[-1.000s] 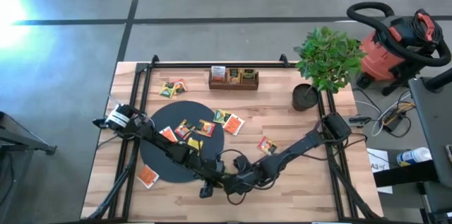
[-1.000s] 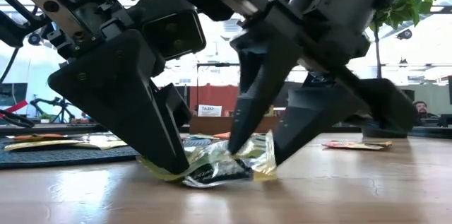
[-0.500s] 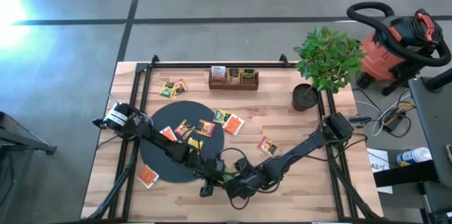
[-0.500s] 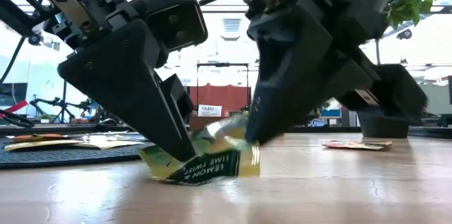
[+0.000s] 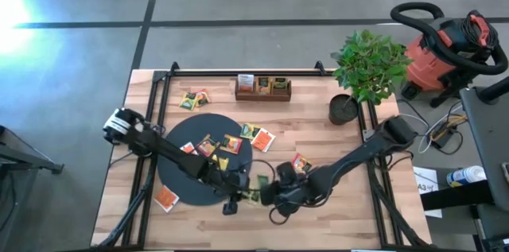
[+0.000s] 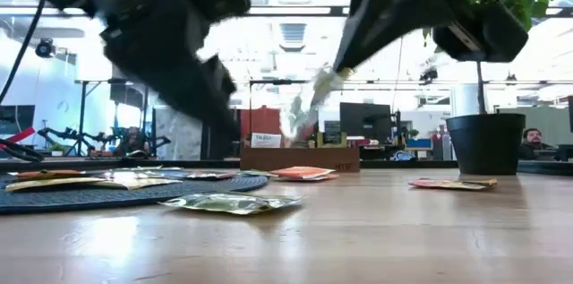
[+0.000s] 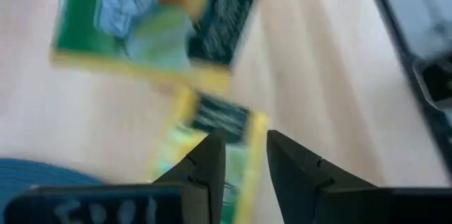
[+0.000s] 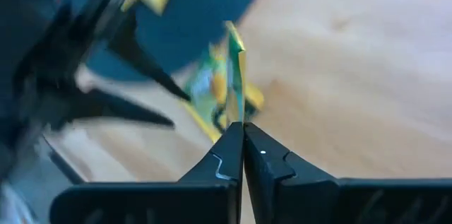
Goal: Pick & Place Tea
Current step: Put the green tea bag into the right section of the wooden organizer
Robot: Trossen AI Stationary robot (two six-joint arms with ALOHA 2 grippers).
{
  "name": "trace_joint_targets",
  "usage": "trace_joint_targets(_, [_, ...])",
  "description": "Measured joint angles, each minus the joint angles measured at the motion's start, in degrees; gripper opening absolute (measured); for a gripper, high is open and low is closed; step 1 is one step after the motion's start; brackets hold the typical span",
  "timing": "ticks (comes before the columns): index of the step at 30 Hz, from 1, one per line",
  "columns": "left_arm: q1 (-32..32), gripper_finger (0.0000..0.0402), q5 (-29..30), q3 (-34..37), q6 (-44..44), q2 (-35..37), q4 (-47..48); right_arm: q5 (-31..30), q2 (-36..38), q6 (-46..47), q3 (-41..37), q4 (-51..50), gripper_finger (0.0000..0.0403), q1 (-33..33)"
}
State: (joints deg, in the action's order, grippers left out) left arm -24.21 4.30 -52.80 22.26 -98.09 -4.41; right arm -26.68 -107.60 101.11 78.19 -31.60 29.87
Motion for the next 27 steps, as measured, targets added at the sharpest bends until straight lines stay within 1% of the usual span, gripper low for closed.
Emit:
trace_joint_targets(2, [-0.3,0.0101,7.6,0.0,-1.9,2.5,0.5,-4.6,1.1,6.0,-0.7,0.3,0.0008,0.0])
trace_joint_targets(5, [-1.4,0.0101,21.1,0.0,-6.6,6.3,0.8,-11.5,1.8,14.7,-1.2,0.8,0.0008,0.0])
trace_joint_targets(7, [-2.2,0.0101,28.1,0.0,-11.4,8.6,0.6,-15.1,2.0,19.0,-1.6,0.9,0.0008,0.0])
trace_joint_targets(8, [-2.7,0.0101,30.5,0.0,-14.0,9.6,0.6,-17.0,2.0,20.8,-1.8,1.5,0.0008,0.0])
trace_joint_targets(10, [-3.0,0.0101,33.1,0.1,-18.6,11.4,0.5,-21.2,2.2,23.4,-2.5,4.1,0.0008,-0.1])
trace_joint_targets(12, [-3.1,0.0101,33.8,0.5,-22.5,12.9,0.8,-24.7,2.6,24.7,-3.1,6.1,0.0008,-0.5])
trace_joint_targets(14, [-3.1,0.0101,34.2,0.6,-24.7,13.6,1.7,-26.9,2.9,24.7,-3.2,8.4,0.0008,-1.1])
trace_joint_targets(16, [-3.1,0.0101,35.5,0.7,-25.4,14.2,3.3,-28.9,3.2,23.7,-3.3,8.6,0.0008,-1.7])
trace_joint_targets(18, [-3.1,0.0101,37.2,0.7,-23.0,14.7,4.1,-31.3,3.4,21.6,-2.8,9.1,0.0008,-2.2])
trace_joint_targets(19, [-3.0,0.0101,38.4,0.7,-19.9,15.0,4.4,-32.5,3.6,20.5,-2.7,9.2,0.0008,-2.3])
trace_joint_targets(21, [-2.8,0.0101,39.3,0.7,-12.1,15.9,5.6,-34.8,4.0,17.1,-2.2,9.5,0.0008,-2.7])
trace_joint_targets(24, [-1.9,0.0101,39.5,0.8,2.6,18.6,6.9,-38.5,4.5,9.9,-1.1,9.6,0.0008,-3.0])
trace_joint_targets(27, [-1.0,0.0101,39.6,2.4,14.1,22.6,5.3,-42.7,4.6,1.6,0.3,9.7,0.0008,-3.2])
